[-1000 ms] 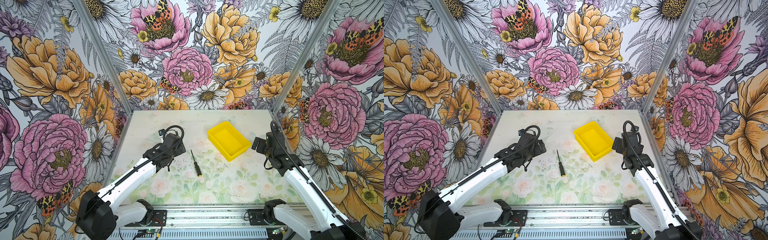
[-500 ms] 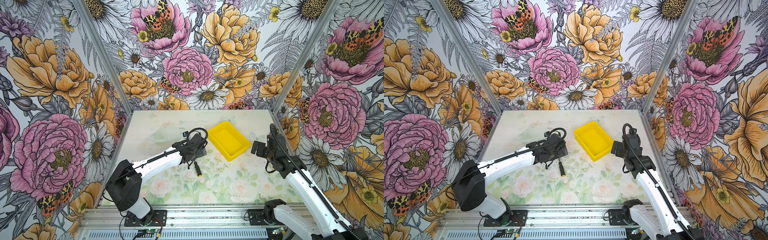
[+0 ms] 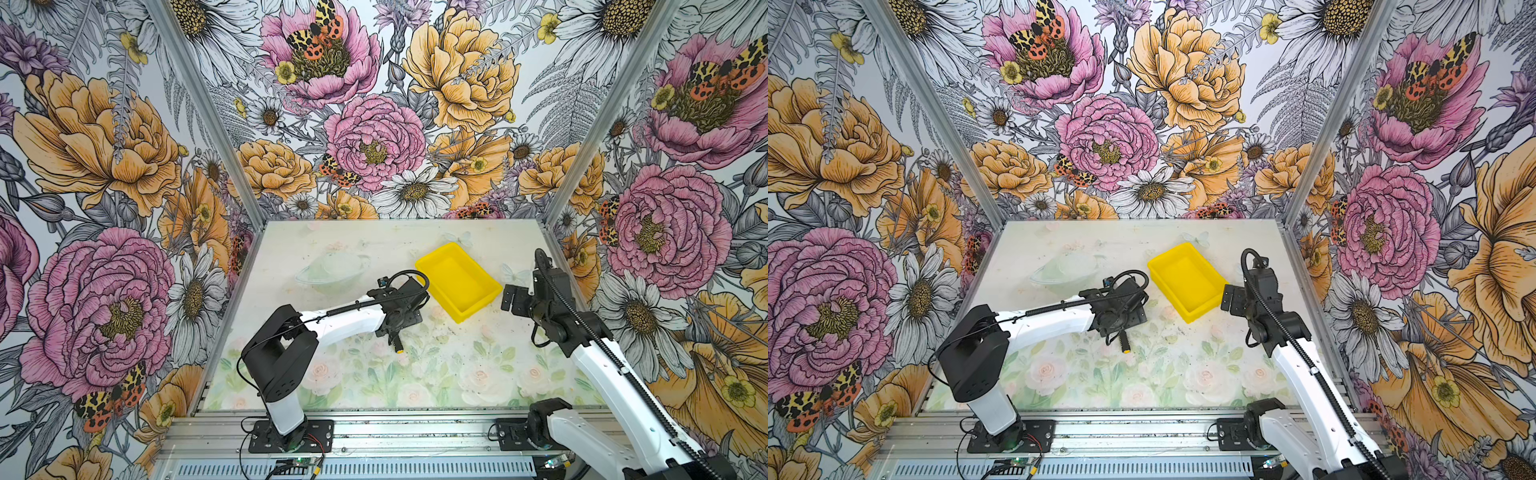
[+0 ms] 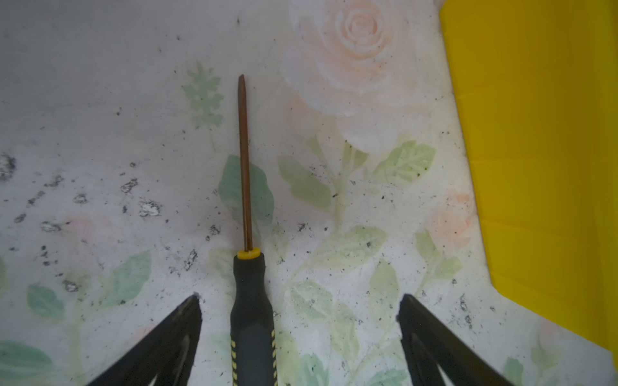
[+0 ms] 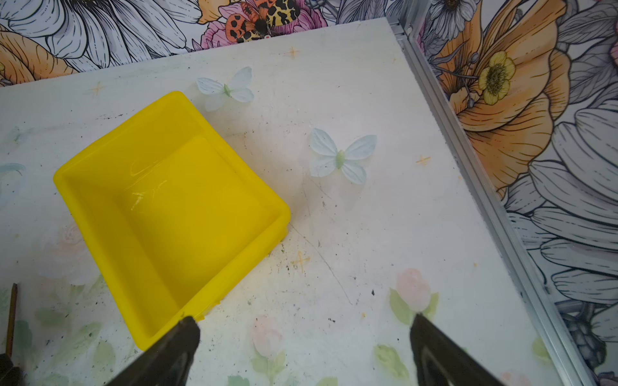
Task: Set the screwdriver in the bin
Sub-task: 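Lower the left gripper and close it on the black screwdriver handle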
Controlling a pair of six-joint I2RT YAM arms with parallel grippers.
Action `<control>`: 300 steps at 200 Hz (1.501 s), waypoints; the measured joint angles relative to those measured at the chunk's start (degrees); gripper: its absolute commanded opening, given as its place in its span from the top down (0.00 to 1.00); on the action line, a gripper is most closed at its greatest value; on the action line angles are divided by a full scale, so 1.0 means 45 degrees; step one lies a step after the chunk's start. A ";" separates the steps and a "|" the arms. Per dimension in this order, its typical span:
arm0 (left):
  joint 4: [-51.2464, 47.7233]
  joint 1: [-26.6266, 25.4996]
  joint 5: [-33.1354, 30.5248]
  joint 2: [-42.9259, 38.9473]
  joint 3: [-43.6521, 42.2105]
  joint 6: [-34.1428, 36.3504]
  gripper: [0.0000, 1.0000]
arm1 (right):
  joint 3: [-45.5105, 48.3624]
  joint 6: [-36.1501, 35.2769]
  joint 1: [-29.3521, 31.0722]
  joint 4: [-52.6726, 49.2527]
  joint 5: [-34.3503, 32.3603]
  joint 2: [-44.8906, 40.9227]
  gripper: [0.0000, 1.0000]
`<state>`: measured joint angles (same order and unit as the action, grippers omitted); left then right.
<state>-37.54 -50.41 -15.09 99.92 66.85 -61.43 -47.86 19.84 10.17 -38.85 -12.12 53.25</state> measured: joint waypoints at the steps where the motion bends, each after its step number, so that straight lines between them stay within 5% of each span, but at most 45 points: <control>1: 0.0000 -0.0005 0.0000 0.0005 0.0000 -0.0005 0.09 | 0.0000 -0.0005 0.0000 0.0000 0.0000 0.0005 0.01; 159: 0.0010 -0.0607 -0.0005 0.1044 -0.0544 -0.0714 0.38 | -0.0005 -0.0335 0.0010 -0.0005 0.0102 0.0369 0.01; 300: 0.0049 -0.0641 -0.0121 0.1005 -0.0704 -0.1030 0.85 | -0.0253 -0.0335 0.0010 -0.0034 0.0087 0.0345 0.01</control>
<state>-37.32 -53.30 -15.64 104.44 63.68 -66.06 -48.99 18.33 10.22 -39.00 -11.73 54.81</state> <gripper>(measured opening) 0.298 0.994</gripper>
